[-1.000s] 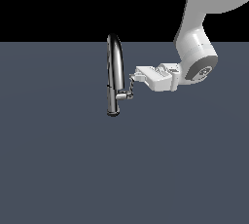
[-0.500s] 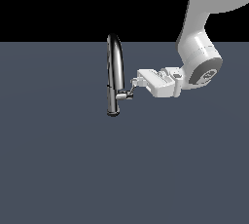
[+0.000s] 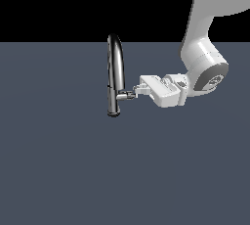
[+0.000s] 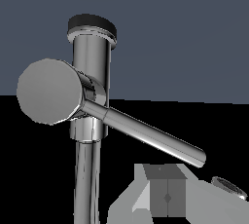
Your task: Turn on the faucet by rotating a designated handle.
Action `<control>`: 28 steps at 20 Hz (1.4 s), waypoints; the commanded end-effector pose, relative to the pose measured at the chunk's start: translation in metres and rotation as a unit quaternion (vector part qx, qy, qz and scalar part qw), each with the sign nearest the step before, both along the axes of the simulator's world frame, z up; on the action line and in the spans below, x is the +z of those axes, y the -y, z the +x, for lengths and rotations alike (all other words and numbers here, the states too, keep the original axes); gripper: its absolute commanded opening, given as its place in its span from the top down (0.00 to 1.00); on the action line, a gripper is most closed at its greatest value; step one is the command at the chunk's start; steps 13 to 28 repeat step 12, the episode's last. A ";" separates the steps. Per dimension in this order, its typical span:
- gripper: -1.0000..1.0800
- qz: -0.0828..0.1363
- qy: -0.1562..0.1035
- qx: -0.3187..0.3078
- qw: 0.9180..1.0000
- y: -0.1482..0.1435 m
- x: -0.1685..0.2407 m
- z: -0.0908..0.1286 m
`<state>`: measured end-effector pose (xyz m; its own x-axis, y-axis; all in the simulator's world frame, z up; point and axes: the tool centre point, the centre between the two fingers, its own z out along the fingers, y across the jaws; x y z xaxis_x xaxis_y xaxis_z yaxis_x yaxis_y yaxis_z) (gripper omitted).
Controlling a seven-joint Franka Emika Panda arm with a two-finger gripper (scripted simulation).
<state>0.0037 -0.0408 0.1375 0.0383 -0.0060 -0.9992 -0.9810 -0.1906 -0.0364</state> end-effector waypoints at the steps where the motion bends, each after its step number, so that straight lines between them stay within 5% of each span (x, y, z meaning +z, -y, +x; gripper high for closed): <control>1: 1.00 0.001 -0.003 0.001 1.000 -0.001 -0.012 -0.003; 11: 1.00 0.004 -0.011 0.006 1.000 -0.004 -0.073 -0.016; 28: 1.00 0.004 -0.011 0.006 1.000 -0.004 -0.073 -0.016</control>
